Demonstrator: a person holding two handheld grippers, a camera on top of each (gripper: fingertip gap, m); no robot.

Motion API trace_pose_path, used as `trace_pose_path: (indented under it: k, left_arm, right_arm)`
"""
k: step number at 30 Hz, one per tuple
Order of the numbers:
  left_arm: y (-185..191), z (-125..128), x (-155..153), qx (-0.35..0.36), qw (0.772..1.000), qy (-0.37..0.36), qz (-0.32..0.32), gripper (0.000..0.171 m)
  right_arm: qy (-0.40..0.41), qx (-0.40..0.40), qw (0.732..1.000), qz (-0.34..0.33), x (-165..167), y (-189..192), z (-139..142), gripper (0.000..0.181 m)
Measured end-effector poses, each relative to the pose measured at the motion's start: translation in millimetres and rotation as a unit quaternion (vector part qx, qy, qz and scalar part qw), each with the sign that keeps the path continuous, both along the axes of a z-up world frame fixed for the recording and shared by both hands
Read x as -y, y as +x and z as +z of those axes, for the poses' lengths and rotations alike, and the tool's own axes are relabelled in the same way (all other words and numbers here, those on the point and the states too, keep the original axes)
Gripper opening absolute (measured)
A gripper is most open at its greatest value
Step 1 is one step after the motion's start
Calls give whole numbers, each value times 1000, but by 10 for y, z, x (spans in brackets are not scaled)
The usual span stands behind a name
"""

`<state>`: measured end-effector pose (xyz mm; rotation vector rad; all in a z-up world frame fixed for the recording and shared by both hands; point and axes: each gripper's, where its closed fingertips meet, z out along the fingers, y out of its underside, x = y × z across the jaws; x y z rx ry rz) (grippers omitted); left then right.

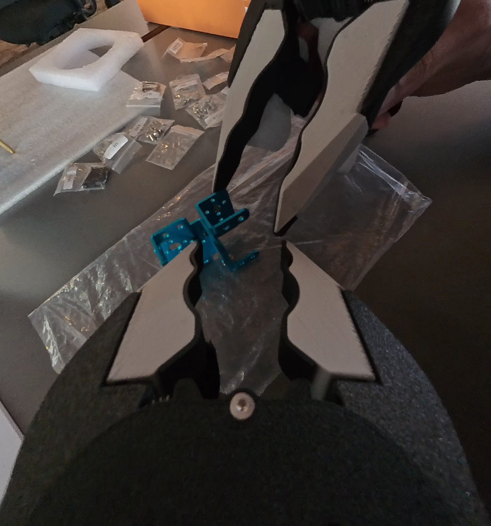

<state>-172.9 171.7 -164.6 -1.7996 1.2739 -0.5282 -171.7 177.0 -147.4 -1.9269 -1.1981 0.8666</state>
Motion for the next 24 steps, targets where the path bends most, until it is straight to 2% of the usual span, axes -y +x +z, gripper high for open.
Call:
trace_pose_path:
  k: [1, 13, 15, 17, 20, 24]
  left_arm:
    - [13, 1, 13, 1, 1000, -2, -8, 55]
    - [13, -14, 20, -1, 1000, -3, -26, 56]
    - [2, -23, 15, -3, 1000, -5, -26, 56]
    - [-10, -22, 10, -3, 1000, -5, -25, 56]
    - [-23, -32, 8, -8, 1000, -3, -25, 56]
    - [-21, -34, 14, -10, 1000, 0, -26, 56]
  right_arm:
    - [-2, -2, 1000, -1, -4, -5, 0, 50]
    - [-13, 0, 1000, -1, -1, 54, 6, 52]
    - [3, 37, 999, -16, -37, 247, 6, 50]
    - [7, 87, 996, -14, 6, 510, 3, 30]
    - [-6, 192, 981, -15, 115, 889, -139, 31]
    - [1, 274, 962, -11, 175, 1024, -248, 22]
